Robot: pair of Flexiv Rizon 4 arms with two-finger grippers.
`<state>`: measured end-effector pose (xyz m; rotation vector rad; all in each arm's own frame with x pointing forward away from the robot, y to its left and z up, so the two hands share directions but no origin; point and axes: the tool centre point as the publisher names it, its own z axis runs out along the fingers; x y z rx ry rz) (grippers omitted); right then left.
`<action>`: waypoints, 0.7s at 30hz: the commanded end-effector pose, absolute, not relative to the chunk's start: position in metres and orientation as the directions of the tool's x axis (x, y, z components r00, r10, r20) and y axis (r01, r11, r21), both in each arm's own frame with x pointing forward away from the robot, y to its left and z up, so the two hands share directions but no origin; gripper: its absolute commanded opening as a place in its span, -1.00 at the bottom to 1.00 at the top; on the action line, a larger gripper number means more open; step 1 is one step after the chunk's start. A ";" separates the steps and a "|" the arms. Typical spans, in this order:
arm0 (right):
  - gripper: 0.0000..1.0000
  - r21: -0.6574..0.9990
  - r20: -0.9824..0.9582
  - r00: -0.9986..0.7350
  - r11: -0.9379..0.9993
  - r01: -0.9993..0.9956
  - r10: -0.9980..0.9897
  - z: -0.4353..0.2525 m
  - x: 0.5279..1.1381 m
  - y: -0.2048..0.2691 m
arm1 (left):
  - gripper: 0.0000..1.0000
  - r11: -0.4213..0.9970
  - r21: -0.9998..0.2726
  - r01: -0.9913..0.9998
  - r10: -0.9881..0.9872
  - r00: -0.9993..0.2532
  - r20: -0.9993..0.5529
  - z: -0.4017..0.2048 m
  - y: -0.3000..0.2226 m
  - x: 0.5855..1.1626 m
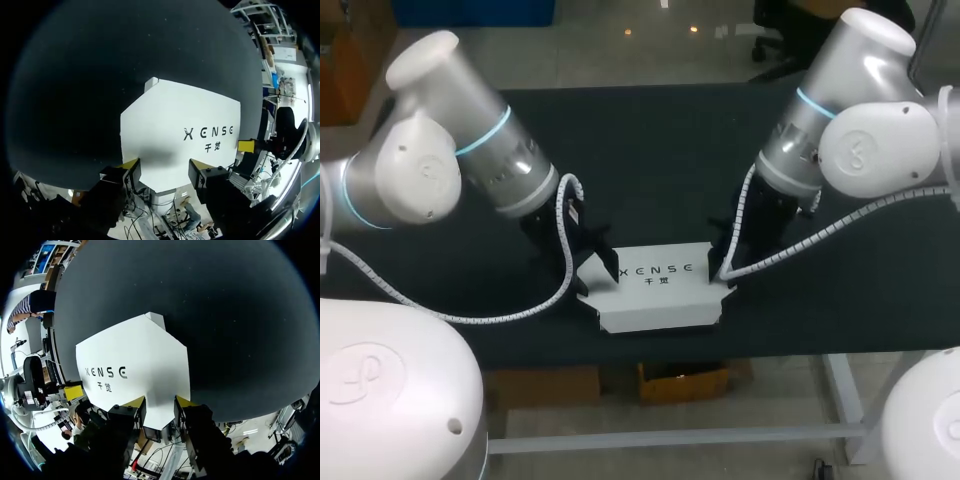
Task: Assemble the packaging by folding the flat box into shape, placing the metal phone stand inside, and closing the box properly
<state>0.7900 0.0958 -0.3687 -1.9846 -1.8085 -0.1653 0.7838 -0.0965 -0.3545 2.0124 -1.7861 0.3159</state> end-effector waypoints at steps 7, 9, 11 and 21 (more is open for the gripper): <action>-0.30 -0.249 0.376 0.125 -0.030 0.968 0.918 -0.363 0.794 0.099 | 0.08 -0.077 0.162 -0.984 -0.883 0.143 0.448 -0.355 -0.097 0.784; -0.29 -0.249 0.376 0.125 -0.030 0.968 0.918 -0.362 0.795 0.099 | 0.06 -0.077 0.162 -0.984 -0.882 0.143 0.449 -0.355 -0.098 0.785; -0.30 -0.249 0.376 0.125 -0.030 0.968 0.918 -0.362 0.795 0.099 | 0.04 -0.077 0.164 -0.983 -0.881 0.144 0.451 -0.354 -0.097 0.785; -0.28 -0.249 0.376 0.125 -0.030 0.968 0.918 -0.362 0.795 0.099 | 0.16 -0.077 0.164 -0.983 -0.881 0.144 0.451 -0.354 -0.097 0.785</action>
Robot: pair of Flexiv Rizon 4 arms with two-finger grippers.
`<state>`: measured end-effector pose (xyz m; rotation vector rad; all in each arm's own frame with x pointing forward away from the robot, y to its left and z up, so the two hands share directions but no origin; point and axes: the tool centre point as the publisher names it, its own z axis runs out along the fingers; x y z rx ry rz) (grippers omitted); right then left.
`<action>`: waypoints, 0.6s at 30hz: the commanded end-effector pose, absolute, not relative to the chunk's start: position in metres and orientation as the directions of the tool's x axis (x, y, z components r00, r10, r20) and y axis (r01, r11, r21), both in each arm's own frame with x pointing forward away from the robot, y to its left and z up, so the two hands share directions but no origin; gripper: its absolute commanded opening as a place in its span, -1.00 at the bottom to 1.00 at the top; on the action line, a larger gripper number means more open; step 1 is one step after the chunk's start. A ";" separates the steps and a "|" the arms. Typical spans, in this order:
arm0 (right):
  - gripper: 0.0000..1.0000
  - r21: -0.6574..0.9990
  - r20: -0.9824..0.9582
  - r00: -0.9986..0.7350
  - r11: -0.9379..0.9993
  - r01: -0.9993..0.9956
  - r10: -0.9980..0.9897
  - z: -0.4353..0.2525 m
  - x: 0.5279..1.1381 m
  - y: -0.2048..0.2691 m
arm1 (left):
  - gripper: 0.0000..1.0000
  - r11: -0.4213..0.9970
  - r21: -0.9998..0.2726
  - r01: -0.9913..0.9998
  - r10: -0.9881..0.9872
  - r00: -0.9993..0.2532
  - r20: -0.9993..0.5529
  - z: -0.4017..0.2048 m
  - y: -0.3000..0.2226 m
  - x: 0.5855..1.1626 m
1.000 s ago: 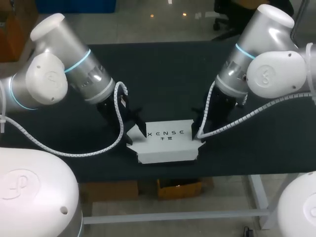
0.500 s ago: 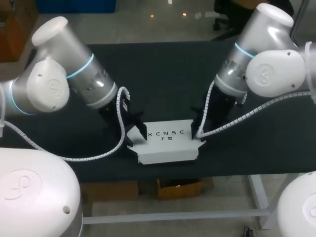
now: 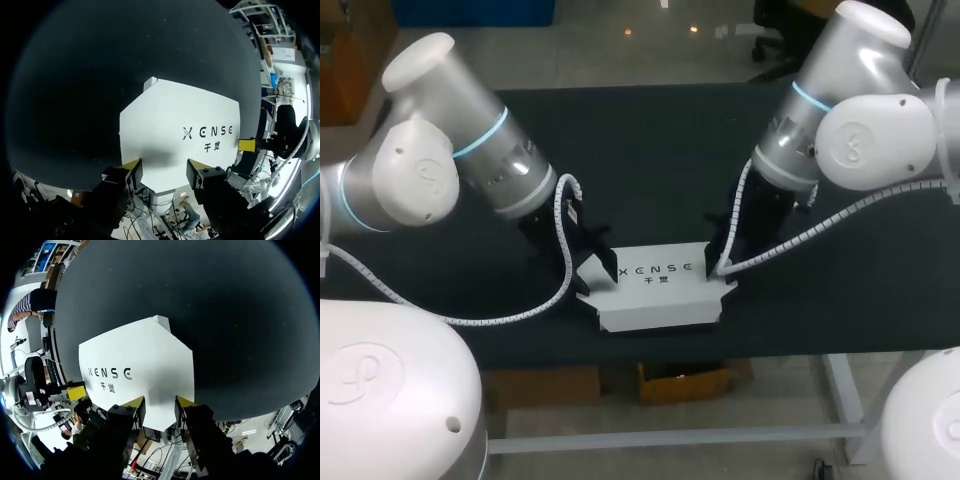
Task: Assemble the packaging by folding the flat box into shape, placing the metal phone stand inside, and closing the box properly
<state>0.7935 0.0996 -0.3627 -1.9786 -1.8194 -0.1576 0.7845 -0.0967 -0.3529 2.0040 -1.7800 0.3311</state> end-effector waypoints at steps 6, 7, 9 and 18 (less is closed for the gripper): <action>-0.20 -0.249 0.376 0.125 -0.030 0.968 0.918 -0.362 0.795 0.099 | 0.44 -0.077 0.164 -0.983 -0.881 0.144 0.451 -0.354 -0.097 0.785; -0.22 -0.249 0.376 0.125 -0.030 0.968 0.918 -0.362 0.795 0.099 | 0.21 -0.077 0.164 -0.983 -0.881 0.144 0.451 -0.354 -0.097 0.785; -0.25 -0.249 0.376 0.125 -0.030 0.968 0.918 -0.362 0.795 0.099 | -0.04 -0.077 0.164 -0.983 -0.881 0.144 0.451 -0.354 -0.097 0.785; -0.25 -0.249 0.376 0.125 -0.030 0.968 0.918 -0.362 0.795 0.099 | -0.04 -0.077 0.164 -0.983 -0.881 0.144 0.451 -0.354 -0.097 0.785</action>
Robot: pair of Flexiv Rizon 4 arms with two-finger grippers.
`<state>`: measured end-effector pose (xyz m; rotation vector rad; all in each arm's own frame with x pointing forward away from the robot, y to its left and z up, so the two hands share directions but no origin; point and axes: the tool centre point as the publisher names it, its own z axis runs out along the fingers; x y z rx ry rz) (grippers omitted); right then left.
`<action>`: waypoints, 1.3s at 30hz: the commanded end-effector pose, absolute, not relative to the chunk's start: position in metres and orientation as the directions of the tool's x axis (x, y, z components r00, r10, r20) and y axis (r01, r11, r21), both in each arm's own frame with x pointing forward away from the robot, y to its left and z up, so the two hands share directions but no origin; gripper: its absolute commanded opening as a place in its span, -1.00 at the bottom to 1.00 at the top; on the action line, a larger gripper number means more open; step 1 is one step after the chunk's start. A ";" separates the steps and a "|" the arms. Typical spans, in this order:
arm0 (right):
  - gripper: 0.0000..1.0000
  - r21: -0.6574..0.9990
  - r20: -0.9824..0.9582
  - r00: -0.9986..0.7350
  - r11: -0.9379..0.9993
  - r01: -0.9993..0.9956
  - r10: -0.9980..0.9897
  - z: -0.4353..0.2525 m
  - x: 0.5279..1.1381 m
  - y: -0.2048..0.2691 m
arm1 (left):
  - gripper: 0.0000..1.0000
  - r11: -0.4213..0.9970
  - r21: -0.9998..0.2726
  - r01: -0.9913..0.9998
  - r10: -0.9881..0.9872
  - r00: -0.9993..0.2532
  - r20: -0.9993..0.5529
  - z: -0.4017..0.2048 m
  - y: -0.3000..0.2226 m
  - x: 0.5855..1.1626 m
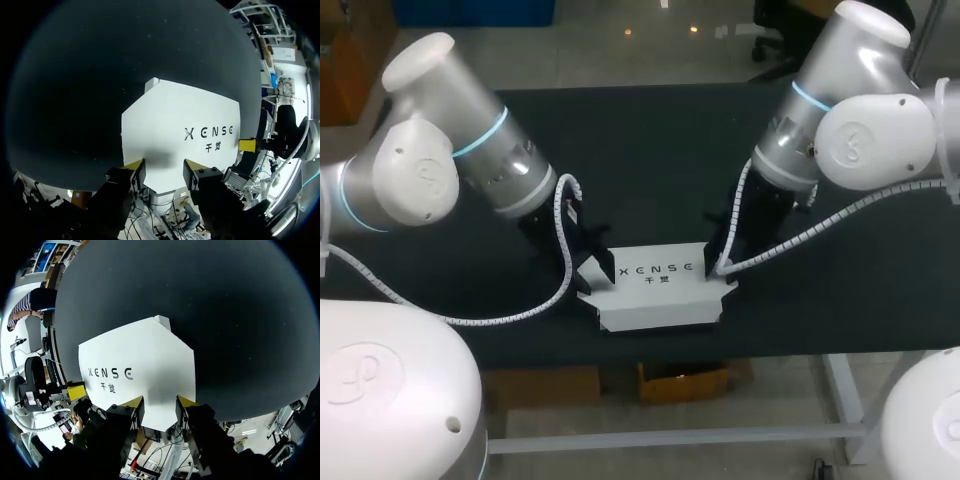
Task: Assemble the packaging by folding the flat box into shape, placing the metal phone stand inside, and closing the box properly
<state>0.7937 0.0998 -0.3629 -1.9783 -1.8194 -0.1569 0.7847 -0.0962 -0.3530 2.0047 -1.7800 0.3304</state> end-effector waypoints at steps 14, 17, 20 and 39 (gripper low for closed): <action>-0.31 -0.227 0.372 0.117 -0.032 0.973 0.921 -0.364 0.795 0.101 | 0.00 -0.084 0.146 -0.986 -0.880 0.142 0.454 -0.355 -0.096 0.787; -0.32 -0.223 0.369 0.118 -0.036 0.974 0.922 -0.365 0.794 0.100 | 0.04 -0.089 0.128 -0.988 -0.883 0.138 0.450 -0.355 -0.096 0.786; -0.31 -0.219 0.372 0.121 -0.040 0.975 0.920 -0.367 0.793 0.099 | 0.08 -0.096 0.109 -0.989 -0.886 0.135 0.444 -0.356 -0.096 0.785; -0.34 -0.160 0.447 0.116 -0.049 0.986 0.887 -0.376 0.791 0.092 | 0.07 -0.088 0.027 -0.996 -0.885 0.091 0.457 -0.361 -0.095 0.780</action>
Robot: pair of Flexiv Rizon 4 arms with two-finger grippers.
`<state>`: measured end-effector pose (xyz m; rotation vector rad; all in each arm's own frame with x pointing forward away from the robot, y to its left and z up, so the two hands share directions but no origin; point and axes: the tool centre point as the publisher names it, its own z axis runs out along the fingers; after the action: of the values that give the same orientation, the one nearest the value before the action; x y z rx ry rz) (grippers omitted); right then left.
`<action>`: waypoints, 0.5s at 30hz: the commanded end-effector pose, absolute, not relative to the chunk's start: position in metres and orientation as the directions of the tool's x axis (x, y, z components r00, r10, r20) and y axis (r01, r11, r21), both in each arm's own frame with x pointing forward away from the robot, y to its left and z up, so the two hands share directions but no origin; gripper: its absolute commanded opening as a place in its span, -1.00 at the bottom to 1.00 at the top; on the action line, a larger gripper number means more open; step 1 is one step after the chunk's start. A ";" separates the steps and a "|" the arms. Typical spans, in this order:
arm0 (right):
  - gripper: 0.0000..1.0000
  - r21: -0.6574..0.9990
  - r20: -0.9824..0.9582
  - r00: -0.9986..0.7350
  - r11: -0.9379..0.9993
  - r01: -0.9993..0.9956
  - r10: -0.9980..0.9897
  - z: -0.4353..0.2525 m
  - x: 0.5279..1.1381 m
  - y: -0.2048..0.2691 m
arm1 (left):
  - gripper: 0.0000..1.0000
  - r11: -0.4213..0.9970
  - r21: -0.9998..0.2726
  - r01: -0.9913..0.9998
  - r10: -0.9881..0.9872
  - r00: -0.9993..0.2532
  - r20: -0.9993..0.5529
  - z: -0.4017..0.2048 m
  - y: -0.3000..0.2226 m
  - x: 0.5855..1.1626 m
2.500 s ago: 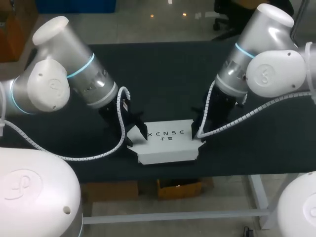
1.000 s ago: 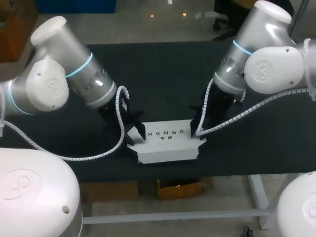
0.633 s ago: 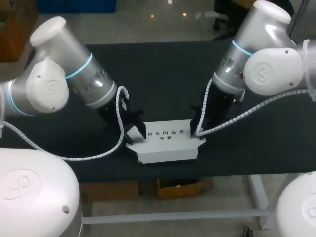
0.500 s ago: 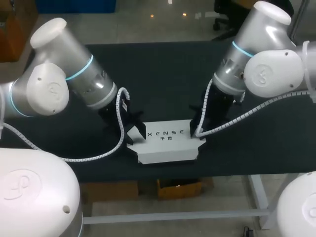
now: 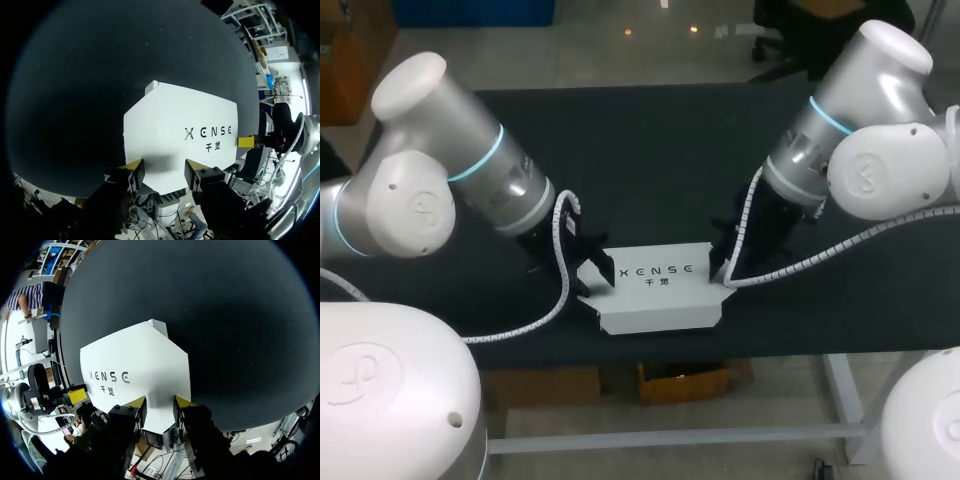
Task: Assemble the packaging by folding the flat box into shape, placing the metal phone stand inside, and closing the box properly
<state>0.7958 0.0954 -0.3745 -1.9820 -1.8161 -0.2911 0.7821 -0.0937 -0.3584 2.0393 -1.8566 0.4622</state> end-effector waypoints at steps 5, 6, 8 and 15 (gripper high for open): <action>-0.31 -0.139 0.461 0.106 -0.047 0.989 0.881 -0.375 0.791 0.093 | 0.04 -0.086 0.025 -0.996 -0.885 0.088 0.457 -0.362 -0.096 0.782; -0.31 -0.137 0.464 0.104 -0.045 0.990 0.880 -0.375 0.791 0.094 | 0.04 -0.087 0.025 -0.996 -0.885 0.089 0.458 -0.362 -0.096 0.782; -0.30 -0.131 0.473 0.098 -0.040 0.991 0.876 -0.375 0.791 0.095 | 0.01 -0.088 0.025 -0.996 -0.883 0.090 0.460 -0.363 -0.096 0.782; -0.29 -0.125 0.486 0.090 -0.033 0.992 0.869 -0.378 0.790 0.099 | -0.01 -0.093 0.028 -0.995 -0.879 0.095 0.467 -0.366 -0.094 0.783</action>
<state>0.7908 0.0988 -0.3745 -1.9534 -1.8268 -0.3806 0.7823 -0.0933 -0.3622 2.0440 -1.8492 0.4757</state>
